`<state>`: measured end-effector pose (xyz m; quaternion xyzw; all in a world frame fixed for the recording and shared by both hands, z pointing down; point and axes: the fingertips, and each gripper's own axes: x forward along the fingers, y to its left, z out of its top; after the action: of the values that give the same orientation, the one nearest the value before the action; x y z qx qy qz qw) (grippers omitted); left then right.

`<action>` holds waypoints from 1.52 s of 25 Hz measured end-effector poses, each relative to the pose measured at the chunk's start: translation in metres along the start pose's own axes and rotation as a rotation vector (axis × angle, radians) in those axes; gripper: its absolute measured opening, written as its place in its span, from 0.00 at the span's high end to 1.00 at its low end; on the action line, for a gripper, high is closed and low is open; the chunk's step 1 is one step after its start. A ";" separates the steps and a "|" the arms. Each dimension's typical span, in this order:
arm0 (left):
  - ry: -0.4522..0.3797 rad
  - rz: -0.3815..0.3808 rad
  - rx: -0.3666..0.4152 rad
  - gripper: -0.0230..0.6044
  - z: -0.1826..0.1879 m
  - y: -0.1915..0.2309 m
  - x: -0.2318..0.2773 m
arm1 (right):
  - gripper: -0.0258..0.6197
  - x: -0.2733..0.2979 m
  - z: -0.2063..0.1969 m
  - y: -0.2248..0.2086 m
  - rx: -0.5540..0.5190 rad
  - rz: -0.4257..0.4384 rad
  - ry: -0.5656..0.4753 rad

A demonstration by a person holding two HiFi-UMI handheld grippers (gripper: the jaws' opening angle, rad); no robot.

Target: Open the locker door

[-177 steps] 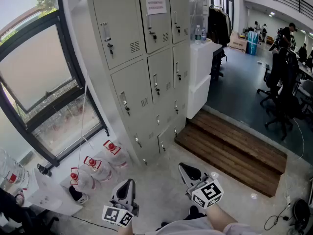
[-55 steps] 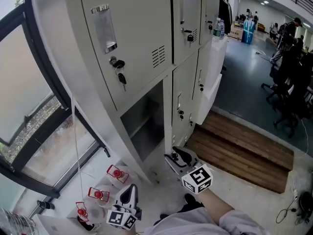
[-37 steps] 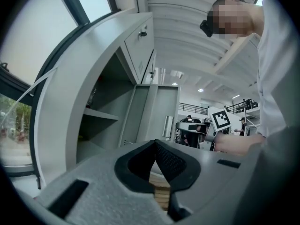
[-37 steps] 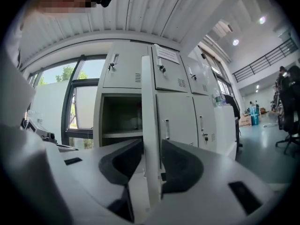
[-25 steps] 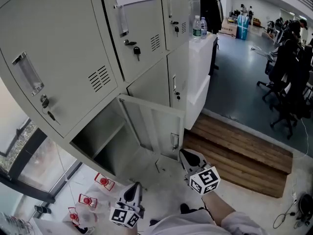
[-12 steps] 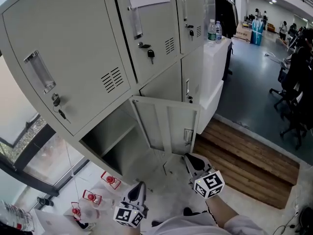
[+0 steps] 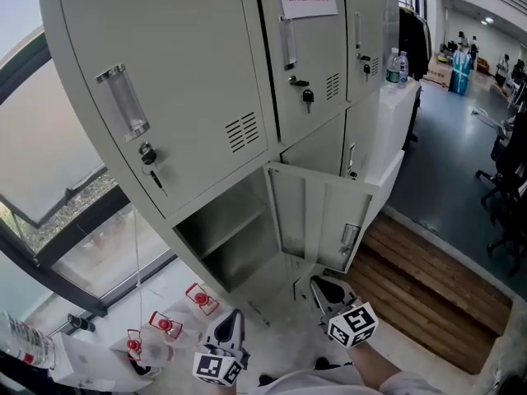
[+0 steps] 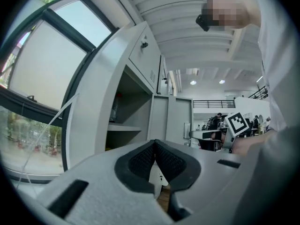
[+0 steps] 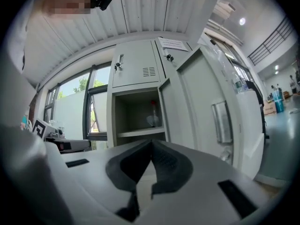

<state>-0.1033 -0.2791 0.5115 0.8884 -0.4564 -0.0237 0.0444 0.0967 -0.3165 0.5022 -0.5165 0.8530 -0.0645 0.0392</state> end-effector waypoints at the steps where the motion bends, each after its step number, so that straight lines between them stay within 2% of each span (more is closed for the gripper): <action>1: -0.004 0.011 0.002 0.96 0.001 0.004 -0.005 | 0.94 0.003 -0.002 0.007 0.006 0.012 0.000; 5: -0.009 0.067 0.028 0.96 0.005 0.023 -0.021 | 0.94 0.019 -0.010 0.041 0.009 0.085 0.012; 9: 0.010 0.162 0.068 0.96 0.003 0.045 -0.037 | 0.94 0.034 -0.017 0.076 0.014 0.165 0.030; 14: -0.007 0.240 0.078 0.96 0.008 0.065 -0.057 | 0.94 0.046 -0.024 0.113 0.014 0.238 0.042; 23: -0.015 0.218 0.083 0.96 0.010 0.069 -0.063 | 0.94 0.058 -0.027 0.145 -0.013 0.307 0.058; 38: -0.001 0.200 0.074 0.96 0.006 0.066 -0.062 | 0.94 0.056 -0.028 0.154 -0.012 0.325 0.067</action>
<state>-0.1934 -0.2679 0.5121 0.8394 -0.5433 -0.0027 0.0135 -0.0674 -0.2936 0.5067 -0.3696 0.9265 -0.0692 0.0178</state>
